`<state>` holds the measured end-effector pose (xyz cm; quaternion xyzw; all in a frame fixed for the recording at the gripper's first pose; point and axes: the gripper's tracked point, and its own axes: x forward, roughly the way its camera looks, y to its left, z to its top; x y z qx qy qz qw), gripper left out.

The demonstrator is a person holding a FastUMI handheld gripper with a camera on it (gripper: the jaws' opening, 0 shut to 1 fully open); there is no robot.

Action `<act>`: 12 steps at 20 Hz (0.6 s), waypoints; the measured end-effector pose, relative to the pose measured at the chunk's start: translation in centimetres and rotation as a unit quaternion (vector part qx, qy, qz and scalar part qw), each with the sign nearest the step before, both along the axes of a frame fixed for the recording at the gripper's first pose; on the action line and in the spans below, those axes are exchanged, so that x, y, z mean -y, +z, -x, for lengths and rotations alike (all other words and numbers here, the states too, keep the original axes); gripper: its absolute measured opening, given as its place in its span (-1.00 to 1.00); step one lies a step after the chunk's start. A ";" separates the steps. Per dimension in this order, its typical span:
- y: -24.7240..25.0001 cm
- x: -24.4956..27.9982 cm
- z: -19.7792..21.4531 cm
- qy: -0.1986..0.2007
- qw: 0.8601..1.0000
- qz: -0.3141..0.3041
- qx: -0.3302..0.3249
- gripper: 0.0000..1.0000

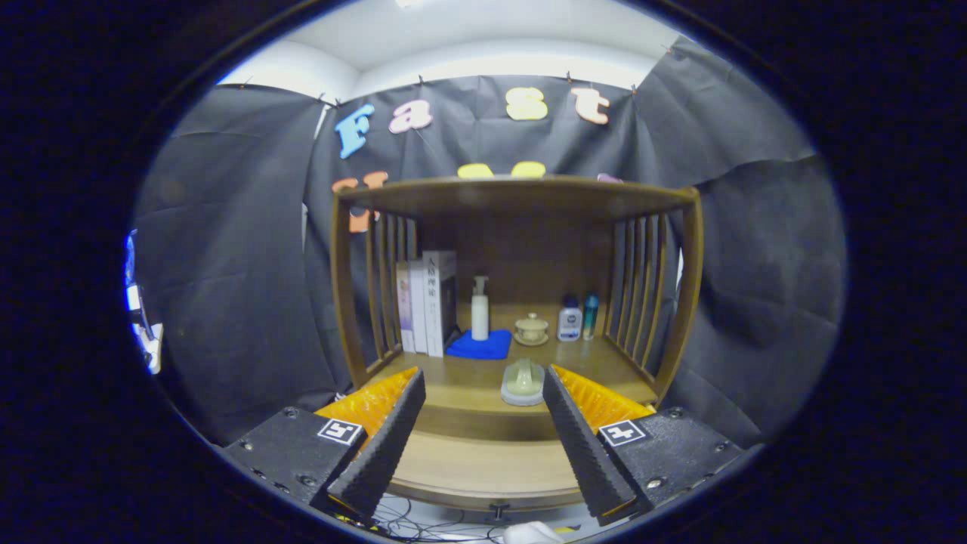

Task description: Pull open the drawer, take out the items inside it, and place them on the countertop above the cabinet.

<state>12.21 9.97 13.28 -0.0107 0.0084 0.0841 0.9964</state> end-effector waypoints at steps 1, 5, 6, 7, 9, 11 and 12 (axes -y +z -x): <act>1.1 0.2 1.6 0.000 1.000 -0.004 0.020 0.98; 3.7 2.2 7.2 -0.020 0.997 -0.014 0.076 0.97; 3.7 2.8 8.4 -0.022 0.997 -0.017 0.077 0.97; 3.6 3.3 9.5 -0.024 0.996 -0.025 0.082 0.97; 3.0 4.4 11.1 -0.025 0.996 -0.034 0.084 0.97; 1.3 6.0 12.2 -0.038 0.995 -0.037 0.081 0.97; 0.1 6.5 12.5 -0.044 0.995 -0.037 0.076 0.97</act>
